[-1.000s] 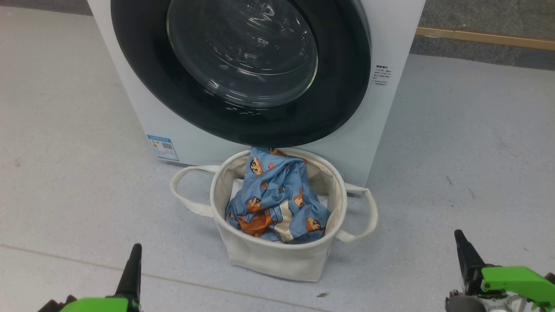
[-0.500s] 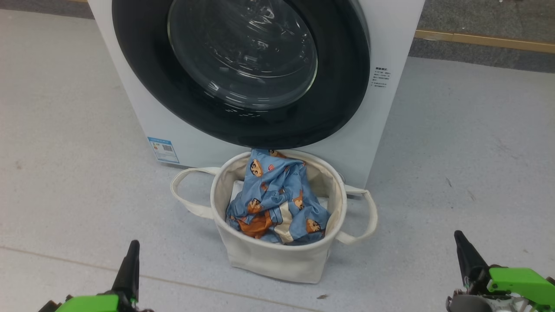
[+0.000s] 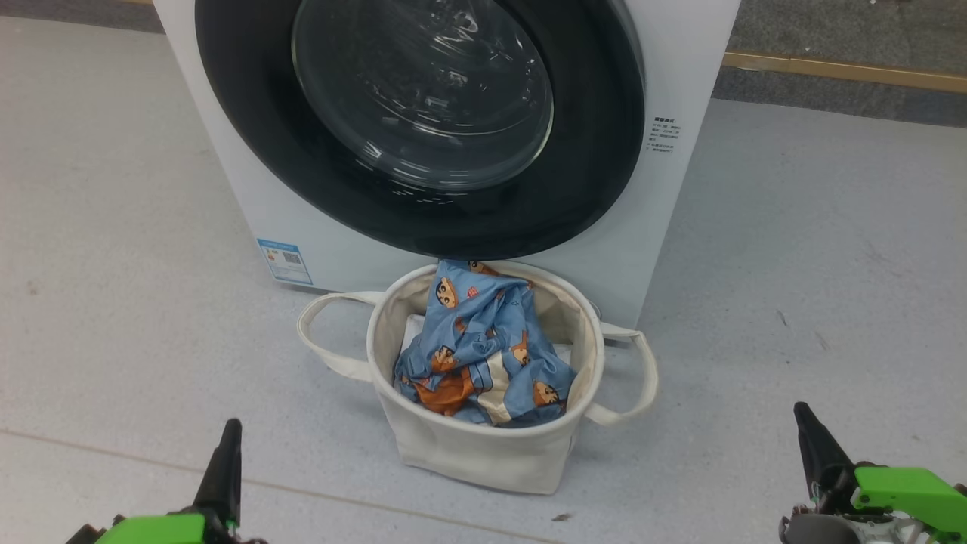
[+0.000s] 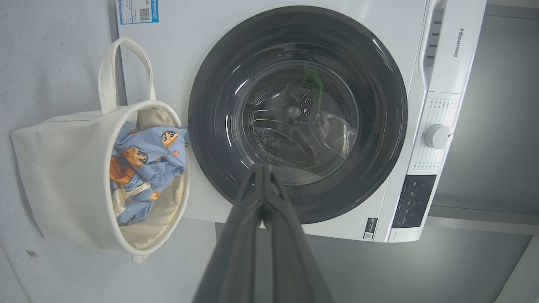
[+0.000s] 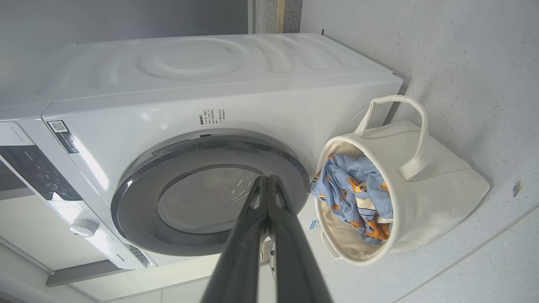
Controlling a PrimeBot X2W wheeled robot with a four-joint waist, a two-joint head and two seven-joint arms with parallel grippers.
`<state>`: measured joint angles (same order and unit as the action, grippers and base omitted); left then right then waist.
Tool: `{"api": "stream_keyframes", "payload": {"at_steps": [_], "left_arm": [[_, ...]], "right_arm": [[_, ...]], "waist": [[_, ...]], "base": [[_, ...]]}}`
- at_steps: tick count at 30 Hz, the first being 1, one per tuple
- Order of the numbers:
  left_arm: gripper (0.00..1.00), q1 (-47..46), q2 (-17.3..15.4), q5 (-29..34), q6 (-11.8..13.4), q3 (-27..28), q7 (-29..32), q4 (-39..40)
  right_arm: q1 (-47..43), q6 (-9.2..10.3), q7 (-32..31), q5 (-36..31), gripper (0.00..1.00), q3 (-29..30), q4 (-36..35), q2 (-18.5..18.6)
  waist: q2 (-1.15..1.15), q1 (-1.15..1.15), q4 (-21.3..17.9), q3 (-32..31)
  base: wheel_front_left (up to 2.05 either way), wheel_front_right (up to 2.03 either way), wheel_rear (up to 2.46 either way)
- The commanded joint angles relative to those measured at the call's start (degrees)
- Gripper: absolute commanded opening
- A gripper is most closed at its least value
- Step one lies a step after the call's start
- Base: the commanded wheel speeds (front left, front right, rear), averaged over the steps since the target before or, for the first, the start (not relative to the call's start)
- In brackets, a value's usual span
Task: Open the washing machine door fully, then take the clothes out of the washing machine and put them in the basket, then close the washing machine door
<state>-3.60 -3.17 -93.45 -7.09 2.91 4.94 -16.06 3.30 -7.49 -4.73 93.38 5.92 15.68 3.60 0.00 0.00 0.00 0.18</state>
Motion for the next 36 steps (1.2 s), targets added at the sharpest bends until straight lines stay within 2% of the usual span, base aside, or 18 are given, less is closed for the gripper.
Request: {"api": "stream_keyframes", "payload": {"at_steps": [1,36], "left_arm": [[0.0,-2.5,-0.8,0.1,-0.4,2.2,0.4,2.1],[0.0,-2.5,-0.4,0.5,-0.4,2.7,0.8,2.0]], "right_arm": [[2.7,0.0,-0.4,0.1,0.0,-1.0,-1.8,0.5],[2.8,0.0,-0.9,-0.4,0.0,-0.4,-1.7,0.0]], "waist": [[0.0,0.0,0.0,0.0],[0.0,0.0,0.0,0.0]], "base": [[0.0,0.0,0.0],[0.0,0.0,0.0]]}}
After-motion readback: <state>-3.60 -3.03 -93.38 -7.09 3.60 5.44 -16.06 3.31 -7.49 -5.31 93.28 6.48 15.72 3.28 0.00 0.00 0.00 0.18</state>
